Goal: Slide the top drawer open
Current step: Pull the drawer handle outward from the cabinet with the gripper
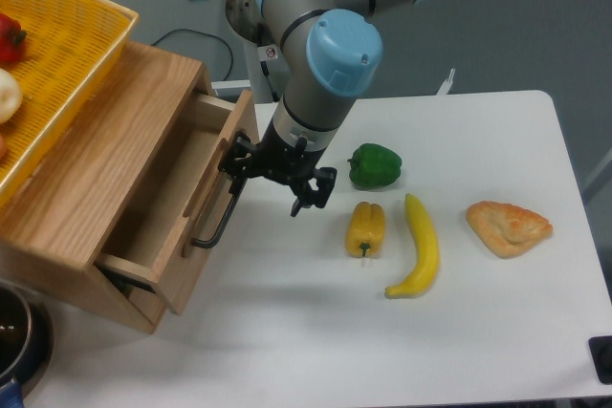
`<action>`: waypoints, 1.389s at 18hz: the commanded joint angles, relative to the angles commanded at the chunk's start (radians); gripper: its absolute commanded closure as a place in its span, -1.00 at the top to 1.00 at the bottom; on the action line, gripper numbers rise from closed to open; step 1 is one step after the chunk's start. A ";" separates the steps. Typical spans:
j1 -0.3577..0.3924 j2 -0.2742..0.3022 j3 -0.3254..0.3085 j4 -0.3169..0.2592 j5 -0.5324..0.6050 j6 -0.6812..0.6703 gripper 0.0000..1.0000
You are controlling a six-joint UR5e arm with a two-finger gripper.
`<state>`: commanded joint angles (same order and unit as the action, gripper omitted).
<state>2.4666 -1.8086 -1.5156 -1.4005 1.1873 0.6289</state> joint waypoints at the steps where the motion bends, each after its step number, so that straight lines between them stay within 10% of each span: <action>1: 0.006 0.000 0.002 0.000 0.000 0.000 0.99; 25: 0.052 -0.002 0.011 0.012 -0.002 0.018 0.99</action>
<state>2.5188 -1.8101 -1.5048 -1.3883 1.1858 0.6472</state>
